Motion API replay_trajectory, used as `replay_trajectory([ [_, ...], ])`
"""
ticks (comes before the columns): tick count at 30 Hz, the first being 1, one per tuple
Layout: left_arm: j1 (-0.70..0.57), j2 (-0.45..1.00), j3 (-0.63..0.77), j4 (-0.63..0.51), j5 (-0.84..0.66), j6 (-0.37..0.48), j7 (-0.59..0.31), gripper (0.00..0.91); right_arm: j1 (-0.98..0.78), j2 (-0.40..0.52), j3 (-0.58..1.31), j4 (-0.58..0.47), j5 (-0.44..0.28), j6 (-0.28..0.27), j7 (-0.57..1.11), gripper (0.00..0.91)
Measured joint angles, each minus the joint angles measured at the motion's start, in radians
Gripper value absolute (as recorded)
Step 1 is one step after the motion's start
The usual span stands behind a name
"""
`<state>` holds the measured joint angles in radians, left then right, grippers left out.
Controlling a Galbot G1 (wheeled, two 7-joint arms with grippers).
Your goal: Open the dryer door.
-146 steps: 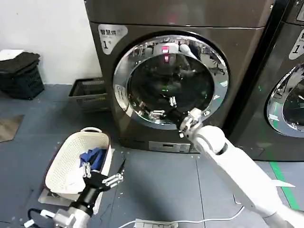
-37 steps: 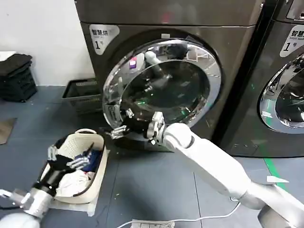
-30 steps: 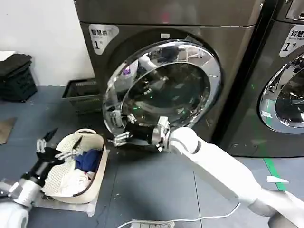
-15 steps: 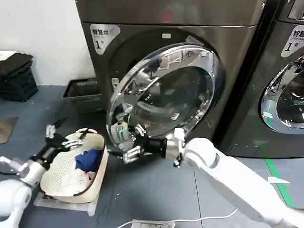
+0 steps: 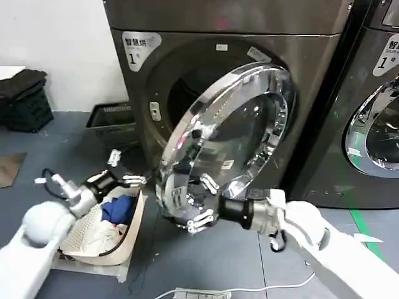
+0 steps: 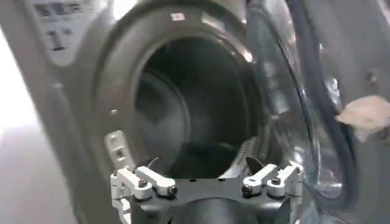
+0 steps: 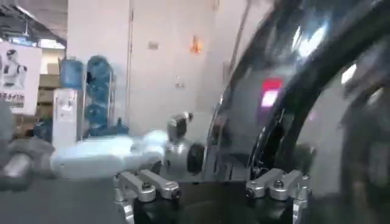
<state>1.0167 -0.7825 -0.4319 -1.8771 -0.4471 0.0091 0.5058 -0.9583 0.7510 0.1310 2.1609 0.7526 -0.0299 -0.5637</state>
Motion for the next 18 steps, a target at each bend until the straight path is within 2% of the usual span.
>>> replay_trajectory([
  [10,-0.179,-0.018,0.205,0.024,0.011,-0.011,0.021,0.907,-0.350,0.037,0.352,0.065,-0.150,-0.002,0.083,0.907],
  [18,-0.289,-0.066,0.340,0.049,0.021,-0.021,0.030,0.907,-0.636,0.152,0.618,0.101,-0.200,0.035,0.117,0.907],
])
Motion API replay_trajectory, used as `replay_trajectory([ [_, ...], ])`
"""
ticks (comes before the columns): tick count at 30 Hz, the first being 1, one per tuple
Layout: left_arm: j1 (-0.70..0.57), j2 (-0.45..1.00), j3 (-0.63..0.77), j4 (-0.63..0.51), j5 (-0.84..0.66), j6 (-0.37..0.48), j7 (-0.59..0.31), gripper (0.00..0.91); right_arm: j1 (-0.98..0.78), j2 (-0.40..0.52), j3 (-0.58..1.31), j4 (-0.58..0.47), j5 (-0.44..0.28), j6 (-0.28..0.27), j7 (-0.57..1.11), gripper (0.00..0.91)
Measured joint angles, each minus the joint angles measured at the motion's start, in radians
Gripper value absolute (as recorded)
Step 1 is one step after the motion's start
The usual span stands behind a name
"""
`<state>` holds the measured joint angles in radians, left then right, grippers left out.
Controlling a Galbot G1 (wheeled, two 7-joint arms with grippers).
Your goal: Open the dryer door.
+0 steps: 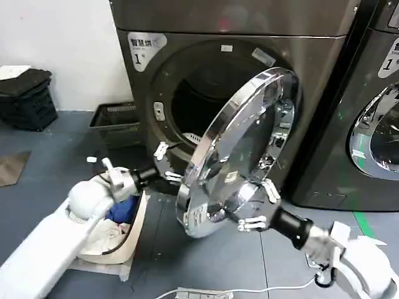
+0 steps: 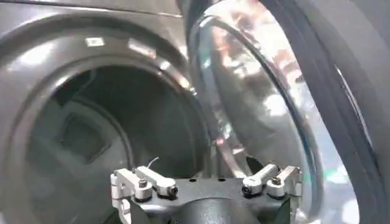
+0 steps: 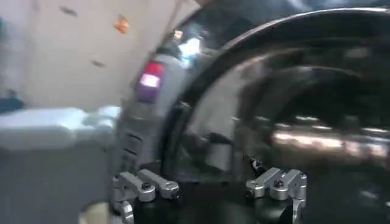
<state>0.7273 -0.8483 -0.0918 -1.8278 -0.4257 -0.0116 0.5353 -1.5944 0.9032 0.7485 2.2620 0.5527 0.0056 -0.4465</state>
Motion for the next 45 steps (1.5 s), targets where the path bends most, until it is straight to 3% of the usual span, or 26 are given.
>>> replay_trajectory([
  [9,-0.095,-0.068,0.130,0.055,0.009,-0.045,0.007,0.907,-0.259,0.176,0.277,0.009,-0.032,0.081,0.076,0.907],
  [19,-0.194,-0.155,0.250,0.118,0.009,-0.078,0.007,0.907,-0.424,0.334,0.460,-0.038,-0.061,0.159,0.137,0.907],
  [32,-0.280,-0.257,0.369,0.183,0.058,-0.111,-0.018,0.907,-0.469,0.516,0.668,-0.149,-0.086,0.109,0.275,0.907],
  [45,-0.335,-0.365,0.465,0.262,0.106,-0.117,-0.090,0.907,-0.437,0.635,0.862,-0.227,-0.083,0.039,0.353,0.907],
])
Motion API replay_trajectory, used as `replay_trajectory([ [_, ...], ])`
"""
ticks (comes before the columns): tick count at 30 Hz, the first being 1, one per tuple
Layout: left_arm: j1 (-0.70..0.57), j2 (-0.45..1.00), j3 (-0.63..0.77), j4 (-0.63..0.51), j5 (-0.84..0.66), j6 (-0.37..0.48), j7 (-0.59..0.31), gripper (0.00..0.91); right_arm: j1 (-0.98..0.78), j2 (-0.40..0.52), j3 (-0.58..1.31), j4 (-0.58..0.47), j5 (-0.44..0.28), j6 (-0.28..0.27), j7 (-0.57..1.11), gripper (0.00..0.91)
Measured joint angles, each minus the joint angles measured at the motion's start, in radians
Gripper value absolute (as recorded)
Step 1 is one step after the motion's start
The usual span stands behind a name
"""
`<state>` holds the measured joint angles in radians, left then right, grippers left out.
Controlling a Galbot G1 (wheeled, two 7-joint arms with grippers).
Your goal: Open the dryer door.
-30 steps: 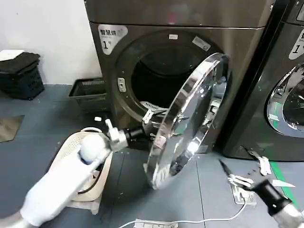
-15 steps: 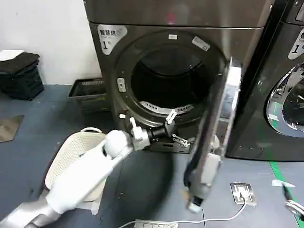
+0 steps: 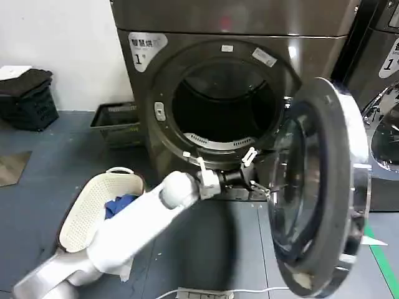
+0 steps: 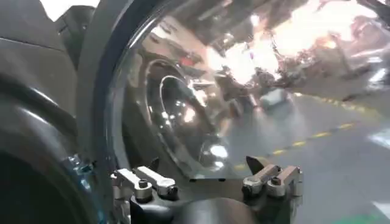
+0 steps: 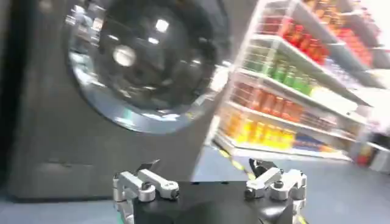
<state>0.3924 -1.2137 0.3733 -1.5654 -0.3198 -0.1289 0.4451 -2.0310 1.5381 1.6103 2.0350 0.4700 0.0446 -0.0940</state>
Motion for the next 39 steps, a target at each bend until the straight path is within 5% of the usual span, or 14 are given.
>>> replay_trajectory([
  [8,-0.037,-0.081,0.047,0.065,0.038,0.012,-0.042,0.907,0.015,0.037,0.111,-0.038,-0.007,-0.062,0.051,0.907],
  [18,-0.068,-0.174,0.075,0.137,0.076,0.025,-0.064,0.907,0.056,0.058,0.238,-0.084,-0.105,-0.182,0.188,0.907],
  [39,-0.114,-0.314,0.094,0.280,0.163,0.070,-0.152,0.907,0.077,0.071,0.348,-0.143,-0.180,-0.161,0.315,0.907],
])
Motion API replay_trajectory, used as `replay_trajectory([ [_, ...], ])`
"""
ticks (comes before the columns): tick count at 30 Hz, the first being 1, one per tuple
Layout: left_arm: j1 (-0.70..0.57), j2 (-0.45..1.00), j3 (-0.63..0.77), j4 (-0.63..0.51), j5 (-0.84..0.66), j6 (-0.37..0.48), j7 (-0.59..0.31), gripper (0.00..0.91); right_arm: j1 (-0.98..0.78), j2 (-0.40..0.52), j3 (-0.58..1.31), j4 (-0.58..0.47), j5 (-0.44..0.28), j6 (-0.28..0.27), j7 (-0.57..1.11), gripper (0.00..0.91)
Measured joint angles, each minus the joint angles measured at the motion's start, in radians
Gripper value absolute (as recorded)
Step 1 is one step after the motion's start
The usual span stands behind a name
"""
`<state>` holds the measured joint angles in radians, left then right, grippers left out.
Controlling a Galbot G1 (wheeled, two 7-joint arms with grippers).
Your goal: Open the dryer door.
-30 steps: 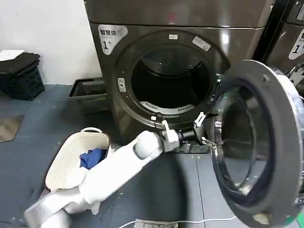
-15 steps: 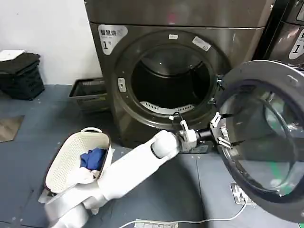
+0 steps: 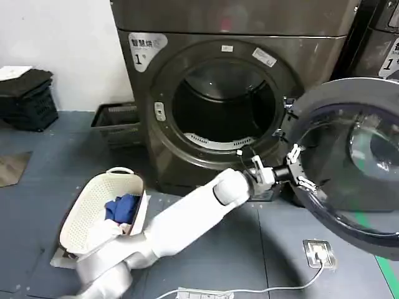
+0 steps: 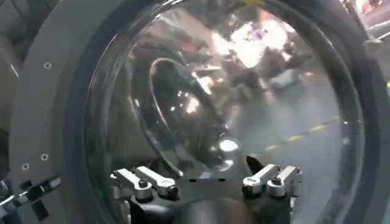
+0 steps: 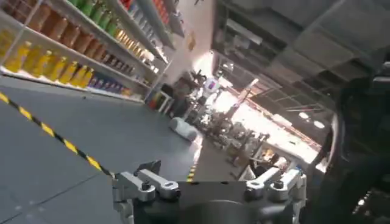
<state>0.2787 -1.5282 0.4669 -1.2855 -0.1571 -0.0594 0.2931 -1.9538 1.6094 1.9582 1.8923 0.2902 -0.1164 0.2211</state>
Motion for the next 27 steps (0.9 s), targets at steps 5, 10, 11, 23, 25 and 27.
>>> replay_trajectory([
  [5,-0.003,-0.023,0.000,0.025,0.002,0.014,-0.030,0.907,-0.001,0.000,0.014,-0.017,-0.015,-0.001,0.019,0.907],
  [10,-0.002,-0.045,0.000,0.040,0.005,0.026,-0.043,0.907,0.004,0.000,0.019,-0.045,-0.037,0.016,0.023,0.907],
  [11,-0.003,-0.048,0.000,0.041,0.005,0.027,-0.043,0.907,0.005,0.000,0.020,-0.048,-0.040,0.018,0.023,0.907],
  [23,0.023,-0.016,0.000,-0.026,-0.045,0.095,-0.004,0.907,0.017,0.000,0.022,-0.053,-0.040,0.012,0.012,0.907],
  [25,0.031,0.001,-0.003,-0.060,-0.072,0.123,0.005,0.907,0.020,0.000,0.019,-0.051,-0.039,0.009,0.009,0.907],
  [27,0.055,0.024,-0.009,-0.115,-0.097,0.166,0.016,0.907,0.022,0.000,0.017,-0.050,-0.038,0.008,0.008,0.907],
])
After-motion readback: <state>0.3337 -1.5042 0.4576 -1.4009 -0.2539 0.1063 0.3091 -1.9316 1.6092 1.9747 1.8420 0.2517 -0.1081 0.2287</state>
